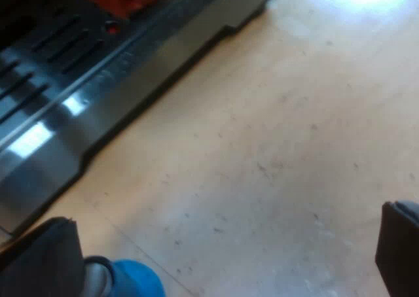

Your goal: Place mug into machine

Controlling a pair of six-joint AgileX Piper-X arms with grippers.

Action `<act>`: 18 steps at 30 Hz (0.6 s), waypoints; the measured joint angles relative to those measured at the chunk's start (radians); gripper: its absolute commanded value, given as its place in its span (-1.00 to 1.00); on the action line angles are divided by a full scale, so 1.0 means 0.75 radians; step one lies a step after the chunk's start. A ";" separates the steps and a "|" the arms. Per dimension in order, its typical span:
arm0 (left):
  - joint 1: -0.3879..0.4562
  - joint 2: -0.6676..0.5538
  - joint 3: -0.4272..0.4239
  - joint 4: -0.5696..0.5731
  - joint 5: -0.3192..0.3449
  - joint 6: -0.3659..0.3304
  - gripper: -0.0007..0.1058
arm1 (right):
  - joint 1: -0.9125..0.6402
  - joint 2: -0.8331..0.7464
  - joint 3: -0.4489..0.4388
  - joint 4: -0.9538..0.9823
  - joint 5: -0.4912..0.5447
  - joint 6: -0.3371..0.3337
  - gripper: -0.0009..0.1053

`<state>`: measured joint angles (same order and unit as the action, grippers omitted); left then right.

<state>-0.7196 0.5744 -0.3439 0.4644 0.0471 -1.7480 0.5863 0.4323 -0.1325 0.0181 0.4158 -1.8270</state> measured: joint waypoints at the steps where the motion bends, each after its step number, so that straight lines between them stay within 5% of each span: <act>1: 0.000 0.000 0.010 -0.034 -0.038 -0.017 0.74 | 0.030 -0.026 0.000 0.000 0.000 0.000 -0.98; 13: 0.000 0.000 0.169 -0.334 -0.183 -0.050 0.74 | 0.285 -0.084 0.000 0.005 -0.001 0.016 -0.98; 18: 0.032 0.000 0.264 -0.546 -0.145 -0.086 0.74 | 0.512 -0.043 0.000 0.001 0.059 0.100 -0.98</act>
<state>-0.6954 0.5744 -0.1462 0.0550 -0.0619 -1.8129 0.9704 0.3999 -0.1325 0.0186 0.4598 -1.7523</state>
